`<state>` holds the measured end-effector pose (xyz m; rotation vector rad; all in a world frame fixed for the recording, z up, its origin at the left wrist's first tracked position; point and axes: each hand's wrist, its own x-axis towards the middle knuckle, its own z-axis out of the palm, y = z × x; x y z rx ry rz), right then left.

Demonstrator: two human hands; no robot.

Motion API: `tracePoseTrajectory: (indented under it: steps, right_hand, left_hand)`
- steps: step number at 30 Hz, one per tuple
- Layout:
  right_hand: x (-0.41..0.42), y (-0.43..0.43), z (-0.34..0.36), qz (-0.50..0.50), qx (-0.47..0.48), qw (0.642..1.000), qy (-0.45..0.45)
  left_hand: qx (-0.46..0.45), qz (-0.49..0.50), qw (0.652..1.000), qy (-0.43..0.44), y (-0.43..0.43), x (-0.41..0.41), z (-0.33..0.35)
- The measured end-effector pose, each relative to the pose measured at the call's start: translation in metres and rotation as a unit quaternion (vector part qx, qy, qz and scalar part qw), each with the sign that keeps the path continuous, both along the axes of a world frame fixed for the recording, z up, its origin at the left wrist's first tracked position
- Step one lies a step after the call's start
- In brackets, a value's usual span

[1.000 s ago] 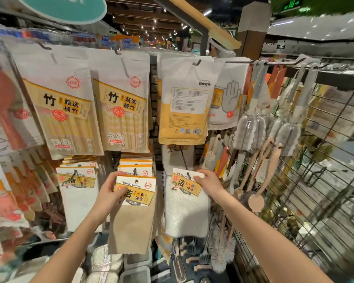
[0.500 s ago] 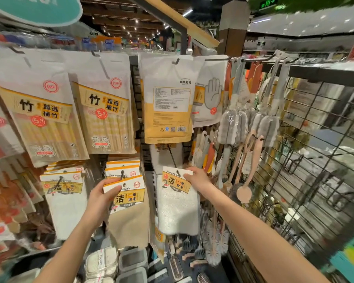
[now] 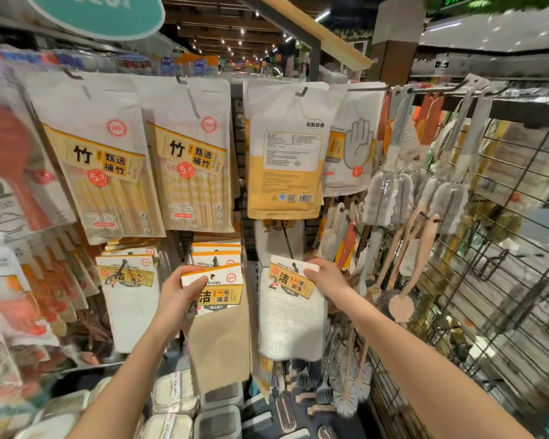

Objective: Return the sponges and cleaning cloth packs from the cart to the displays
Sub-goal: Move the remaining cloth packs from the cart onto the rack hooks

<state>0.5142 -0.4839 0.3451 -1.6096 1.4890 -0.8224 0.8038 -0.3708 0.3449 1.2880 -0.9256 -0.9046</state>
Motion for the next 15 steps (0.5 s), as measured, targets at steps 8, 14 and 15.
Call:
tracePoseTrajectory:
  steps: [8, 14, 15]
  right_hand:
    - [-0.002, -0.004, -0.003, 0.009, 0.007, 1.0, -0.015]
    - [0.001, -0.007, -0.008, -0.005, 0.006, 0.999, -0.041]
    - [0.0, -0.008, -0.01, -0.006, 0.008, 0.999, -0.045]
  left_hand:
    - [0.03, 0.051, 0.998, -0.018, -0.012, -0.004, -0.003]
    - [0.03, 0.079, 0.996, -0.022, -0.01, 0.001, -0.012]
    - [0.027, 0.075, 0.997, -0.008, -0.008, 0.001, -0.013]
